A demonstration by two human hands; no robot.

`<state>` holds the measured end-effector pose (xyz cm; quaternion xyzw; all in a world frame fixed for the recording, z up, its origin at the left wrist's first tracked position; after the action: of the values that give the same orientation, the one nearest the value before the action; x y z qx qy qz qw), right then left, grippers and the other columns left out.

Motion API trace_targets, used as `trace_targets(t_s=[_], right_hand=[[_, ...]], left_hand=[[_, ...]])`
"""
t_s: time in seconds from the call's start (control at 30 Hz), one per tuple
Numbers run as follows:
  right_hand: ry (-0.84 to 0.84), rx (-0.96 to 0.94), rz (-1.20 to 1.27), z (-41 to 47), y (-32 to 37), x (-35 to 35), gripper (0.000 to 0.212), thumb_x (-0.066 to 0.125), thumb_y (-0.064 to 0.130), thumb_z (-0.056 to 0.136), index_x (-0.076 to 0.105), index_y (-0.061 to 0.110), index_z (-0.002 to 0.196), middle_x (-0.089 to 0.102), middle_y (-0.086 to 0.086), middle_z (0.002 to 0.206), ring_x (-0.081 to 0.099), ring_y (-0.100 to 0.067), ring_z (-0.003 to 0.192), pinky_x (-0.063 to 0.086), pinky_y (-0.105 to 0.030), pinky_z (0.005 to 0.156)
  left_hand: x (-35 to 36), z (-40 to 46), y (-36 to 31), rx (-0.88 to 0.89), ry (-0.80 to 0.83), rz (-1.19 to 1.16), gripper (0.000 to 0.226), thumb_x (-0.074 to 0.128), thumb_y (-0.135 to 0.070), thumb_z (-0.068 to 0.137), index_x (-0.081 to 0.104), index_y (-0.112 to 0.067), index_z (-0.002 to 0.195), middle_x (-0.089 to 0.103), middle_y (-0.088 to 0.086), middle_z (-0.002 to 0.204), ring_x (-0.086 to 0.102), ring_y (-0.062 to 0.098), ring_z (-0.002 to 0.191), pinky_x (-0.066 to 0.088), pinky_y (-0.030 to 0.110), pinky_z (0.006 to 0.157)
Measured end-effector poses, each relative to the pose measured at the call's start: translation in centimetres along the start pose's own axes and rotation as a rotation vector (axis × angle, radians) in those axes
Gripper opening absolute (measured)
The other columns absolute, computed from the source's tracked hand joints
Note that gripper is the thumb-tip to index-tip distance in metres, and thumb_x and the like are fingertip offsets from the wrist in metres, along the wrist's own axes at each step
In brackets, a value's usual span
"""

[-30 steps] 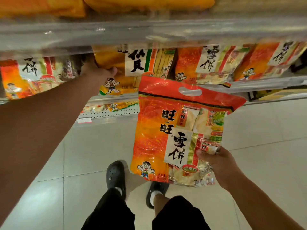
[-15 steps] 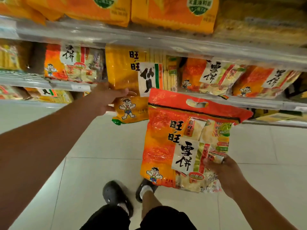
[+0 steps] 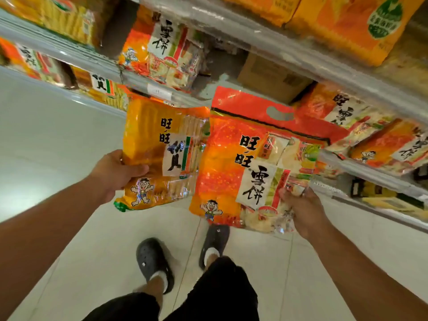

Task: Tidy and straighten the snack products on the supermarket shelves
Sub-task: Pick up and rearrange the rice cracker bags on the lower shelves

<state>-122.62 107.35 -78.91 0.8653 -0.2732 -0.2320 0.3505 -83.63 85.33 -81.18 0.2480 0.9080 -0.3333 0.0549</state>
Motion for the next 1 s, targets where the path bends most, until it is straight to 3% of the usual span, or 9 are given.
trace_targets(t_s=[0.13,0.17,0.27,0.33,0.4,0.57,0.7,0.83,1.0], right_hand=[[0.008,-0.079,-0.011,6.4,5.4,2.9,0.029,0.072,0.008,0.085,0.061,0.016,0.111,0.072,0.006,0.083,0.069,-0.009,0.071,0.054,-0.031,0.06],[0.006,-0.08,-0.003,8.1,6.7,3.5,0.03,0.073,0.011,0.085,0.06,0.02,0.11,0.072,0.007,0.084,0.069,-0.007,0.071,0.053,-0.034,0.063],[-0.025,-0.068,-0.006,12.8,10.4,5.1,0.046,0.079,0.021,0.08,0.054,0.035,0.116,0.068,0.004,0.117,0.064,-0.017,0.105,0.049,-0.053,0.089],[-0.051,-0.091,-0.02,15.0,12.5,6.1,0.04,0.081,0.026,0.078,0.056,0.037,0.108,0.066,0.007,0.119,0.06,-0.021,0.112,0.047,-0.057,0.093],[-0.051,-0.092,-0.015,16.9,13.9,7.1,0.044,0.081,0.031,0.077,0.055,0.039,0.112,0.064,0.008,0.12,0.057,-0.024,0.116,0.047,-0.058,0.091],[-0.057,-0.148,-0.001,20.7,16.5,8.3,0.039,0.079,0.026,0.08,0.056,0.041,0.108,0.067,0.016,0.106,0.062,-0.012,0.096,0.049,-0.031,0.06],[-0.041,-0.183,-0.002,23.0,17.2,8.8,0.049,0.079,0.02,0.08,0.055,0.036,0.12,0.068,0.019,0.1,0.064,-0.005,0.088,0.054,-0.036,0.063],[-0.018,-0.22,0.029,24.3,17.7,8.5,0.044,0.08,0.019,0.078,0.058,0.035,0.111,0.071,0.011,0.106,0.069,-0.009,0.089,0.058,-0.033,0.055],[-0.039,-0.199,0.041,24.1,16.0,6.9,0.057,0.082,0.028,0.075,0.053,0.034,0.124,0.068,0.005,0.116,0.067,-0.019,0.099,0.06,-0.045,0.064]], left_hand=[[-2.0,0.1,1.8,-0.001,-0.102,-0.004,0.052,0.082,-0.015,0.076,0.059,-0.015,0.123,0.069,0.011,0.11,0.068,0.034,0.094,0.053,0.055,0.09],[-2.0,0.4,2.1,-0.007,-0.12,-0.015,0.051,0.083,-0.015,0.075,0.059,-0.016,0.12,0.069,0.011,0.109,0.068,0.034,0.093,0.054,0.055,0.09],[-1.2,1.6,2.6,-0.044,-0.157,-0.023,0.047,0.085,-0.019,0.074,0.06,-0.018,0.113,0.069,0.009,0.105,0.068,0.032,0.091,0.055,0.052,0.087],[-0.1,2.3,2.8,-0.063,-0.168,-0.035,0.044,0.085,-0.02,0.073,0.06,-0.017,0.109,0.069,0.007,0.103,0.068,0.031,0.089,0.055,0.051,0.086],[1.1,2.8,3.3,-0.08,-0.167,-0.044,0.042,0.085,-0.02,0.074,0.061,-0.018,0.108,0.07,0.008,0.103,0.068,0.032,0.09,0.054,0.053,0.088],[4.3,2.9,5.1,-0.093,-0.091,-0.087,0.04,0.082,-0.014,0.075,0.062,-0.022,0.11,0.072,0.008,0.1,0.07,0.033,0.09,0.053,0.056,0.09],[6.2,2.6,7.0,-0.1,-0.055,-0.082,0.035,0.083,-0.015,0.073,0.064,-0.023,0.101,0.074,0.005,0.092,0.071,0.028,0.084,0.055,0.047,0.082],[7.5,2.4,8.0,-0.107,0.014,-0.104,0.04,0.081,-0.021,0.07,0.064,-0.026,0.106,0.076,-0.004,0.086,0.074,0.019,0.074,0.053,0.03,0.062],[8.3,2.3,7.3,-0.07,0.055,-0.108,0.046,0.081,-0.03,0.066,0.063,-0.027,0.108,0.076,-0.01,0.085,0.074,0.012,0.071,0.052,0.026,0.057]])
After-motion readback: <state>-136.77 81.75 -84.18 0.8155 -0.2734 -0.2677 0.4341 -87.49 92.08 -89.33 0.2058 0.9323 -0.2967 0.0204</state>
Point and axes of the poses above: each hand's wrist, its own z-axis towards the middle knuckle, its own x-axis out of the palm, y = z × x, the point moved 7 cm from there along z, towards the middle knuckle
